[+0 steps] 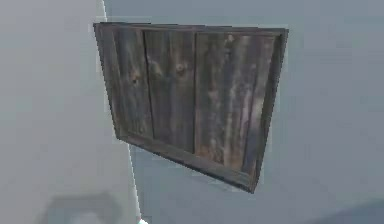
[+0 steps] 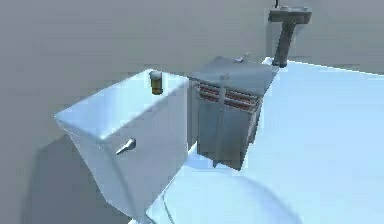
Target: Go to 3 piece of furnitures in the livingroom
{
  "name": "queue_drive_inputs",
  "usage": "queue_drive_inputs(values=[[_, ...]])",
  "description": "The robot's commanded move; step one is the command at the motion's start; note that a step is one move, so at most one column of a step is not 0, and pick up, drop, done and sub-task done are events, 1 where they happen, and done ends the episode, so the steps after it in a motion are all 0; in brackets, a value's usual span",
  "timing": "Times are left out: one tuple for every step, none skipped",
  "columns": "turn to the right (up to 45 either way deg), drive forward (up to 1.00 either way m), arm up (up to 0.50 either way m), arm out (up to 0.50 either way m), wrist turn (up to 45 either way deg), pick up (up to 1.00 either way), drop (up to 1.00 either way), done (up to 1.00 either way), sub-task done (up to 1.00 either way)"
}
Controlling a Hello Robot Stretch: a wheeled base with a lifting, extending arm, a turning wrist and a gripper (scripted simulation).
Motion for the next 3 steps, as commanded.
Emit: queue_drive_inputs(values=[[-45.0,0.0,0.0,0.0,0.0,0.0,0.0,0.0,0.0],[-45.0,0.0,0.0,0.0,0.0,0.0,0.0,0.0,0.0],[-45.0,0.0,0.0,0.0,0.0,0.0,0.0,0.0,0.0]])
